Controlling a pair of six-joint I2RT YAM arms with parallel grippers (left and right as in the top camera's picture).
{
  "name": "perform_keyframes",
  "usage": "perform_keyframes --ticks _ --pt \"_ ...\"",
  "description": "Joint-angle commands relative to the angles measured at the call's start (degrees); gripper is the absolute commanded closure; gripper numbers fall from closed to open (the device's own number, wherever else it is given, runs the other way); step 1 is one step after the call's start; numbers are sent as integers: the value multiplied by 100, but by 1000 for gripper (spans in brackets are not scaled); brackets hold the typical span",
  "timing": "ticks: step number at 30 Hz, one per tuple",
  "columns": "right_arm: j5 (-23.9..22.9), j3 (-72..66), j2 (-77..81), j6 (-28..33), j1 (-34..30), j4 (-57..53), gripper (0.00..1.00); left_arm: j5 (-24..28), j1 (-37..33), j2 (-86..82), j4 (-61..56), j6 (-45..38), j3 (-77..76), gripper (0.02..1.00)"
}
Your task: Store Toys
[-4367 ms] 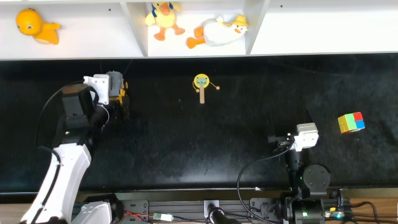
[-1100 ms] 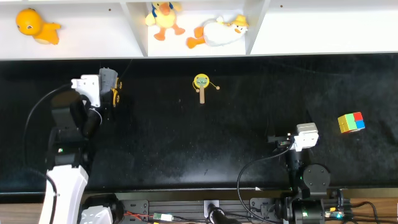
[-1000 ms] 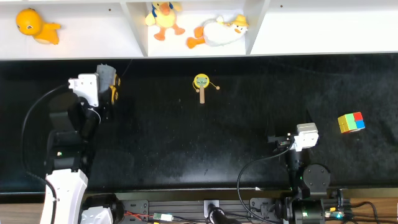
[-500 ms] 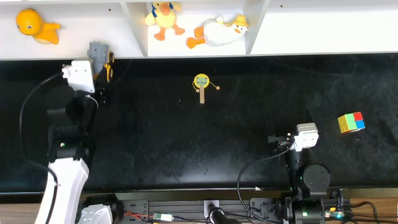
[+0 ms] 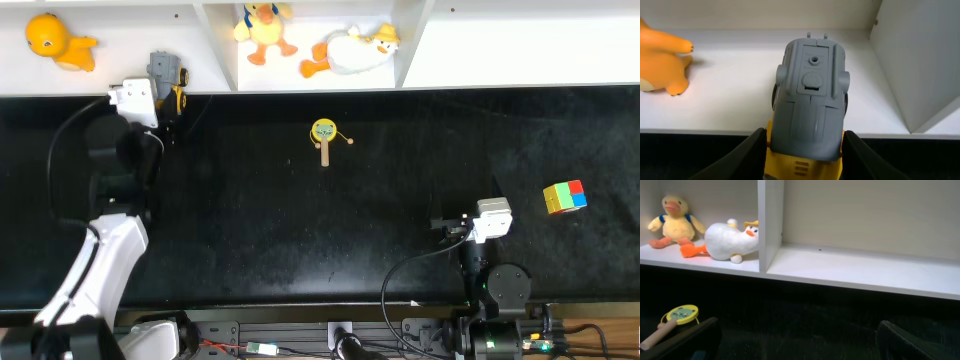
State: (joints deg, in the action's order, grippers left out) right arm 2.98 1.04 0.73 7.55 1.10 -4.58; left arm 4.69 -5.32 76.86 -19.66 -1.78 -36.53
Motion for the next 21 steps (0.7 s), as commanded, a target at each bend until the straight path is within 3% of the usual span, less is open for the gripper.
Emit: perform_keyframes --ticks 1,21 --pt "-4 -76 -48 17 -2 28 7 76 20 271 -90 83 -463 733" --pt "-4 -76 -48 17 -2 28 5 31 20 852 -1075 197 -656 717"
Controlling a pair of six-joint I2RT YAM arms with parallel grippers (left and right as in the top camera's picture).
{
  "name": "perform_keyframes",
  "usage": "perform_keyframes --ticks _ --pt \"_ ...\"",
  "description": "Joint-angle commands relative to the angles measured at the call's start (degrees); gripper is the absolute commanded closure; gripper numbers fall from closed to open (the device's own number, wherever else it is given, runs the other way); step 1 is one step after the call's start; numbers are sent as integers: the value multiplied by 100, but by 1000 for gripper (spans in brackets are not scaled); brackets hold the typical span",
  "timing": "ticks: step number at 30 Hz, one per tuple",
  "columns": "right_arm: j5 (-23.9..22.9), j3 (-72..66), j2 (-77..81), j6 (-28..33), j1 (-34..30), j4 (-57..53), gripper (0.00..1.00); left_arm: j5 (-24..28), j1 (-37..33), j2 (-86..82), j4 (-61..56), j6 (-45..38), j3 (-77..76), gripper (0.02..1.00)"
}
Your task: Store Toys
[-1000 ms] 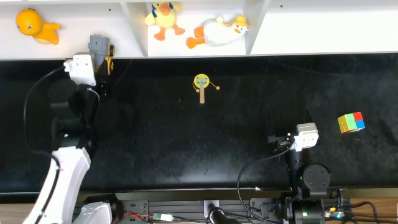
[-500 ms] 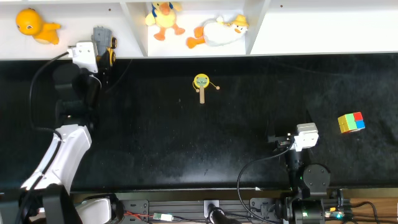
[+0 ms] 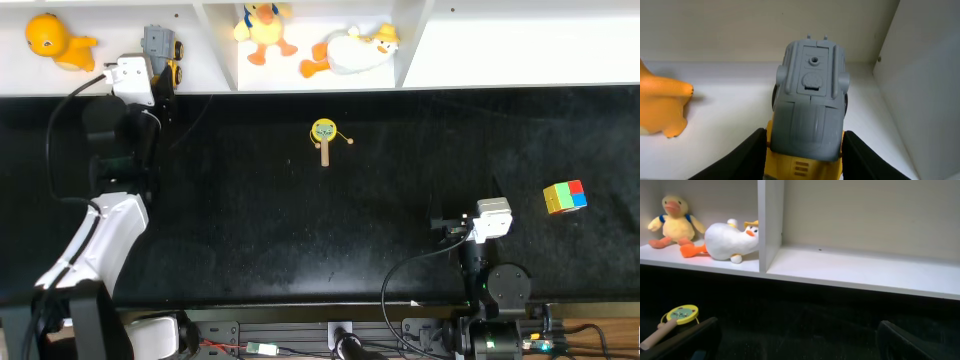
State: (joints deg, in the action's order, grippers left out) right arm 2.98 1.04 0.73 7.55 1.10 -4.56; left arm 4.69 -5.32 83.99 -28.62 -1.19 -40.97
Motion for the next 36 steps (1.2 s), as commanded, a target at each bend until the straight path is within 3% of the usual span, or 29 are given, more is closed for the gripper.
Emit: perform_keyframes --ticks 1,27,36 --pt "-4 -76 -48 17 -2 26 5 33 20 186 -201 155 -245 715" --pt "-4 -76 -48 17 -2 26 5 -50 15 1045 -483 175 -713 709" --pt "-4 -76 -48 17 -2 26 5 -52 15 1056 -426 170 -713 621"
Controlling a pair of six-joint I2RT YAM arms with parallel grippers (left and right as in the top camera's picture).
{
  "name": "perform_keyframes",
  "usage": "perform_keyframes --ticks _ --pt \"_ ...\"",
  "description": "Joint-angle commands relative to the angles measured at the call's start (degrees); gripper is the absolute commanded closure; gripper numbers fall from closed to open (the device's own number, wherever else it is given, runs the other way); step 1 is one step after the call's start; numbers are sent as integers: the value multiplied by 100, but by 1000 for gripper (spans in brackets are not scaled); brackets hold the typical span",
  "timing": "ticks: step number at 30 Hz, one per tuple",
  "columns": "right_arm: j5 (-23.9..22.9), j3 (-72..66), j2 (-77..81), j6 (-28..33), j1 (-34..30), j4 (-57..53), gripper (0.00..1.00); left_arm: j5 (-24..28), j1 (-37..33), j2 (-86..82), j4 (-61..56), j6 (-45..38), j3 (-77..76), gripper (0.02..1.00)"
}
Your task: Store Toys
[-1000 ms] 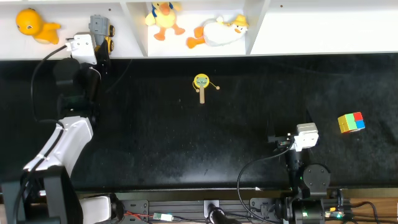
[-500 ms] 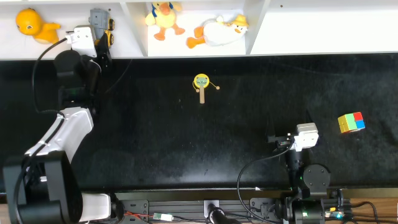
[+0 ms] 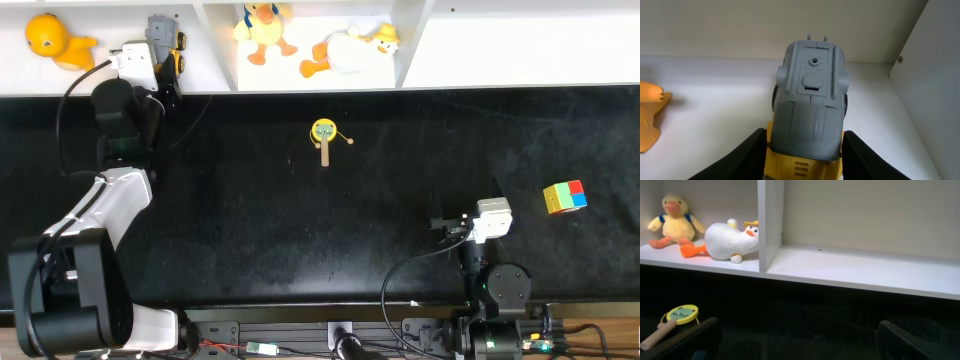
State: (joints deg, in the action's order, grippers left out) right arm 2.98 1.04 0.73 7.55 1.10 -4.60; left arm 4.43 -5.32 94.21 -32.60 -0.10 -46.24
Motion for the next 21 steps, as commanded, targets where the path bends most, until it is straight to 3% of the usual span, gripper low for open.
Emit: perform_keyframes --ticks 1,8,11,12,21 --pt "-4 -76 -48 17 -2 31 5 -26 15 33 -4 61 -186 612" --pt "-4 -76 -48 17 -2 31 5 -24 15 33 52 61 -184 358" --pt "-4 -76 -48 17 -2 31 5 -26 15 33 57 61 -184 58" --pt "-4 -76 -48 17 -2 31 7 -26 15 33 57 61 -184 20" --pt "-4 -76 -48 17 -2 31 12 -39 15 -85 433 13 -184 20"
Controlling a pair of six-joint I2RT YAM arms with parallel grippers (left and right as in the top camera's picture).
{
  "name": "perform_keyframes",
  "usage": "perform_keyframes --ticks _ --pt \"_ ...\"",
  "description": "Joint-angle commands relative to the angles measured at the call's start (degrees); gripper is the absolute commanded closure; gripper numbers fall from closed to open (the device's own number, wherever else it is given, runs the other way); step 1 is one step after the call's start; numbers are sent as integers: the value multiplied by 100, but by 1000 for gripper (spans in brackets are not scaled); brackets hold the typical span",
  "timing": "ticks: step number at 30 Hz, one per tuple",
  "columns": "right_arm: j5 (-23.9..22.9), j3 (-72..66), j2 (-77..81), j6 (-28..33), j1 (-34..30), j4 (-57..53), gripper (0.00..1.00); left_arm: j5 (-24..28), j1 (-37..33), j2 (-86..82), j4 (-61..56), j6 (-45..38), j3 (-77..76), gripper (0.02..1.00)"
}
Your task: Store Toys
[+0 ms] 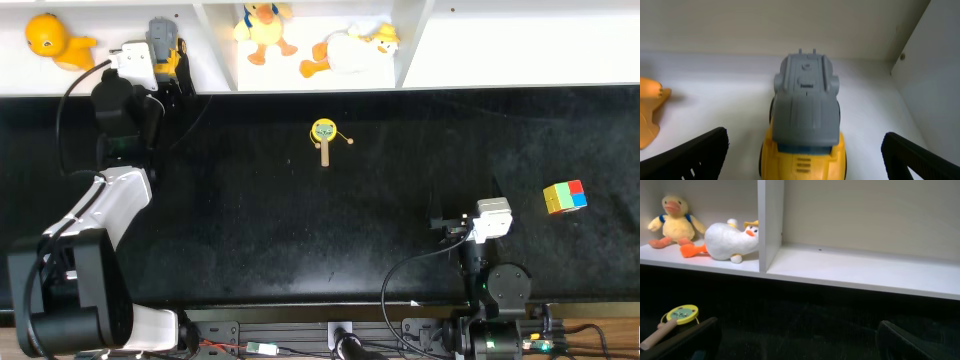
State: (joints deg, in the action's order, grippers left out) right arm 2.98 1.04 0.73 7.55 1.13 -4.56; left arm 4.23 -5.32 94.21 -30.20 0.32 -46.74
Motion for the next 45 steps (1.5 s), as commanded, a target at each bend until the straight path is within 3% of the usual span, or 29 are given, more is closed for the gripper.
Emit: perform_keyframes --ticks 1,20,45 --pt "-4 -76 -48 17 -4 26 5 -59 15 -138 297 -28 -133 20" --pt "-4 -76 -48 17 -4 26 5 -402 15 -2133 2656 -350 245 20" --pt "-4 -76 -48 17 -4 26 7 -437 299 -7084 2732 -210 3644 20"
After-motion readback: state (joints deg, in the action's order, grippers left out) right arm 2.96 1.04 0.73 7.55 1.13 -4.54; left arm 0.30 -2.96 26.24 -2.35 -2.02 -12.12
